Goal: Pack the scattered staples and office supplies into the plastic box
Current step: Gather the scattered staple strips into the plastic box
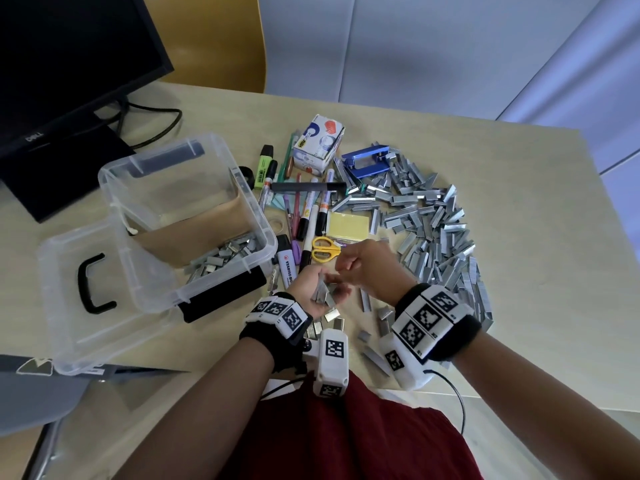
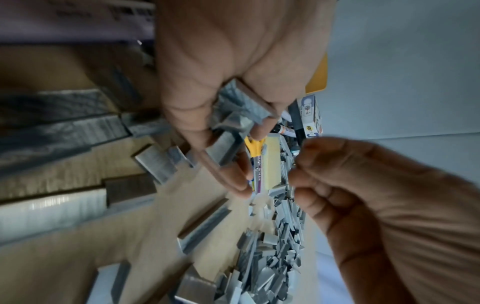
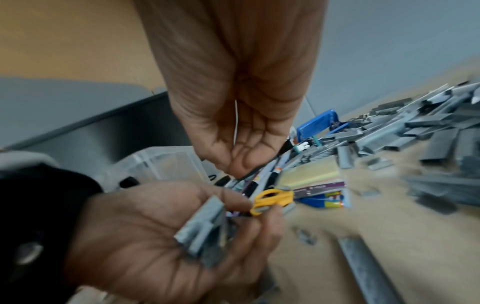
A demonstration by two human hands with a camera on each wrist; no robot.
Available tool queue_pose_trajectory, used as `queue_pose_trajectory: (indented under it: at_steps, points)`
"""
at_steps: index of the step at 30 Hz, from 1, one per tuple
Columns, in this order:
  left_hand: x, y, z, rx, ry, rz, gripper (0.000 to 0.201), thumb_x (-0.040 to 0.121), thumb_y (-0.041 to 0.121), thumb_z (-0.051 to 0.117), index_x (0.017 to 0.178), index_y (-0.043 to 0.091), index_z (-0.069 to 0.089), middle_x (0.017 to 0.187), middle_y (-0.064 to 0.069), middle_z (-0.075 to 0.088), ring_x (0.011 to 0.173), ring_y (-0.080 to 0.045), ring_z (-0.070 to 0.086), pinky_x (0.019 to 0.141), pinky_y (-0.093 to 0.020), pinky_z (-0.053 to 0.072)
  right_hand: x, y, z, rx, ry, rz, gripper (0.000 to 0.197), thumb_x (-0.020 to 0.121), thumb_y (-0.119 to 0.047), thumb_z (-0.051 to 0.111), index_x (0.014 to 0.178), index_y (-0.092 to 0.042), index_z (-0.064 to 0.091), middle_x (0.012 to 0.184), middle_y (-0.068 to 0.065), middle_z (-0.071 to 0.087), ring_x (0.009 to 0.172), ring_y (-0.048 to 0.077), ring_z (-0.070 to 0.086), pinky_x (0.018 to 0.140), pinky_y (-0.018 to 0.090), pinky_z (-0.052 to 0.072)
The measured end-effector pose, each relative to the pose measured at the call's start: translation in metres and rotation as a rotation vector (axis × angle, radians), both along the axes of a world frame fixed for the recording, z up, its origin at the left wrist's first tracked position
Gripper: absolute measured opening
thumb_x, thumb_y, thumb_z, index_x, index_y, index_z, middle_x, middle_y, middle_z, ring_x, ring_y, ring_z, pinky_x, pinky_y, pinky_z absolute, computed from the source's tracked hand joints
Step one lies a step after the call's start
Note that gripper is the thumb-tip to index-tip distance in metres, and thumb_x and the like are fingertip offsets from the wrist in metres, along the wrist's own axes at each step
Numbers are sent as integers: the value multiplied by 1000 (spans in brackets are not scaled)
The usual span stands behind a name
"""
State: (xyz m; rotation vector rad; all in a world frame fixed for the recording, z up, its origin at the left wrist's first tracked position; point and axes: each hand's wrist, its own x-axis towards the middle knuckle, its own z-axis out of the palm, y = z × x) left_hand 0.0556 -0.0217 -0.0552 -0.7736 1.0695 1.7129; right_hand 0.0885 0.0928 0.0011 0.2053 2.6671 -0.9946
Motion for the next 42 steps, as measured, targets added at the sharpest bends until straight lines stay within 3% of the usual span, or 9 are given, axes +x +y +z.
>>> queue_pose_trajectory:
  at_steps: [4,9,12,17,21,28,33,35,42]
  points:
    - [3,2,6,55,7,38,35,95,15,41,67,6,59,57,-6,60,51,-14,57,48,-19,50,5,-10,3,-101,15,46,13,80,0,63,88,-5,71,81,1,68,71,13,63,66,11,48]
    - [4,-6,8,8,32,73,54,98,16,37,51,-2,56,40,-10,52,28,-16,47,32,-12,36,-5,7,-17,13,65,-80,23,81,0,56,95,-8,72,97,9,71,83,17,63,85,24,49]
    - [5,-14,8,-24,27,101,41,98,15,35,64,-1,51,40,-9,52,29,-14,48,30,-13,37,-5,12,-33,156,-35,18,22,84,-4,58,103,-8,69,108,7,68,98,19,62,93,22,41]
    - [9,-28,8,-8,-15,156,41,99,18,36,68,-3,52,69,-15,53,51,-16,57,39,-20,51,-4,2,-52,338,-102,159,21,84,2,48,93,-3,66,100,16,63,93,30,60,76,33,47]
    - [13,-34,8,11,-6,160,42,100,17,34,69,-4,53,50,-16,60,36,-16,60,42,-23,52,-5,-5,-53,383,-86,160,20,85,2,45,94,-1,62,101,19,60,95,32,59,82,38,50]
    - [14,-34,5,28,11,151,40,100,15,35,72,-6,55,50,-17,61,40,-21,62,47,-27,55,-2,-14,-21,159,64,88,16,86,-5,54,90,-3,70,93,8,70,79,12,61,75,18,38]
    - [15,-27,6,8,9,145,24,97,13,43,78,-1,48,70,-15,54,56,-21,58,44,-26,53,11,-29,-4,-38,49,119,13,85,-7,61,92,-4,72,91,6,72,67,-1,54,77,10,40]
    - [15,-25,4,20,3,91,28,97,15,42,74,1,48,60,-11,55,43,-17,56,38,-19,48,13,-23,-3,-56,58,75,14,85,-7,61,94,-4,72,93,6,71,65,-3,53,69,4,38]
    - [8,-21,-1,-24,51,-77,34,96,15,35,63,11,40,38,-1,44,25,-7,37,27,-9,24,31,45,-11,77,57,-155,14,88,-7,57,95,-3,69,94,4,69,76,7,58,80,16,45]
